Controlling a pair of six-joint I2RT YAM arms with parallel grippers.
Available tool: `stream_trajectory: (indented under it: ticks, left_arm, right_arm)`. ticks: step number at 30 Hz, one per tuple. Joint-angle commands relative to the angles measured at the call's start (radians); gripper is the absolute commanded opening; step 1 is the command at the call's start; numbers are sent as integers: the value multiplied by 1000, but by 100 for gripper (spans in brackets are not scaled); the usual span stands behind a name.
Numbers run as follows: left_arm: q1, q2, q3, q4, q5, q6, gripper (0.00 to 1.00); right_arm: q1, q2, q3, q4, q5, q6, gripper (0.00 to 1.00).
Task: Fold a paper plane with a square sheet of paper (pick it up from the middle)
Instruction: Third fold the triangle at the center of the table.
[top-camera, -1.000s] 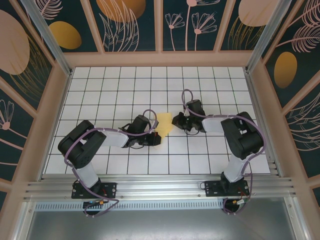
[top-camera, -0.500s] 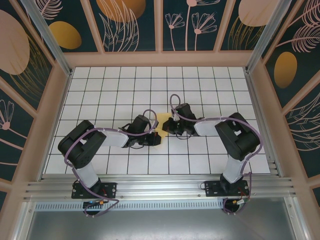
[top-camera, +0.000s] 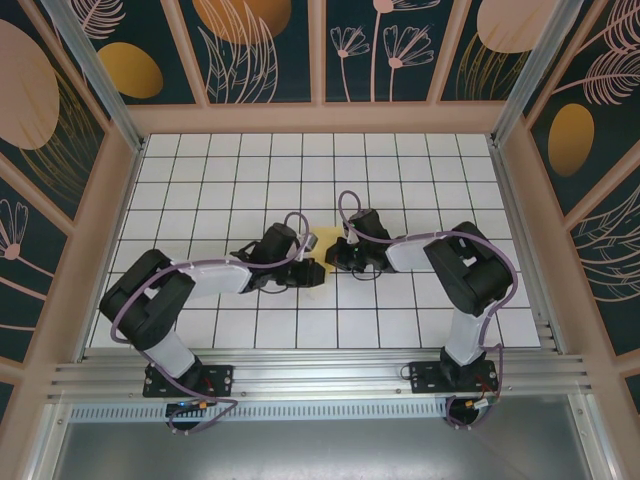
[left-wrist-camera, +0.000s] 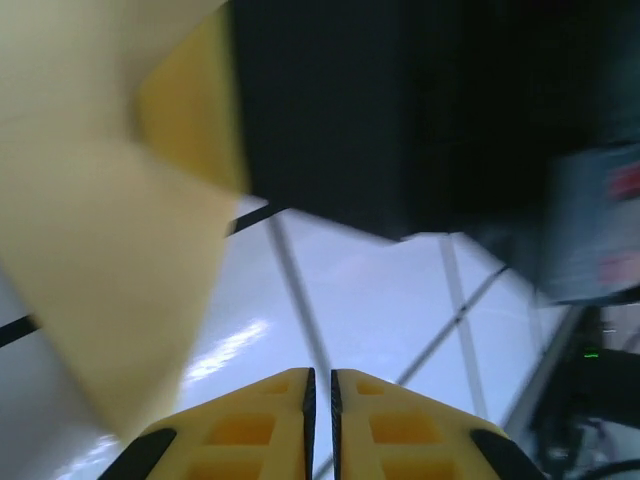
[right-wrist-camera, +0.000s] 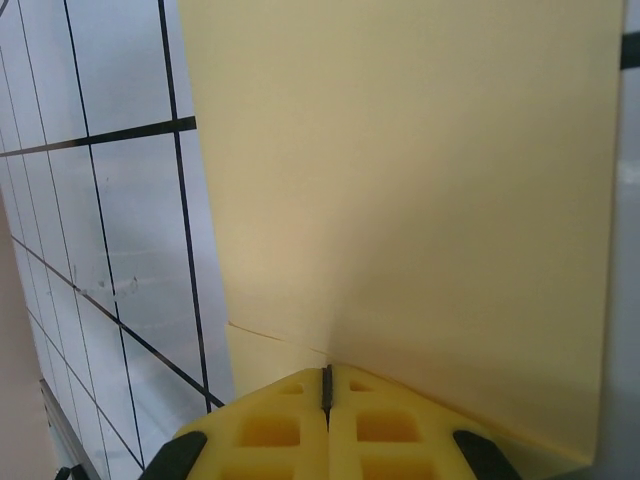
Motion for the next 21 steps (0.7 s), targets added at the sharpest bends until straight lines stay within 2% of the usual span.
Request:
stream_trajectory:
  ticks: [1, 12, 21]
  left_arm:
    - [32, -14, 20, 106, 99, -115, 17]
    - [63, 146, -4, 320, 151, -297, 18]
    - [62, 193, -7, 275, 121, -290, 15]
  right_arm:
    - [1, 43, -28, -22, 67, 10, 5]
    - [3, 40, -40, -10, 76, 32, 4]
    - [1, 37, -43, -16, 89, 43, 5]
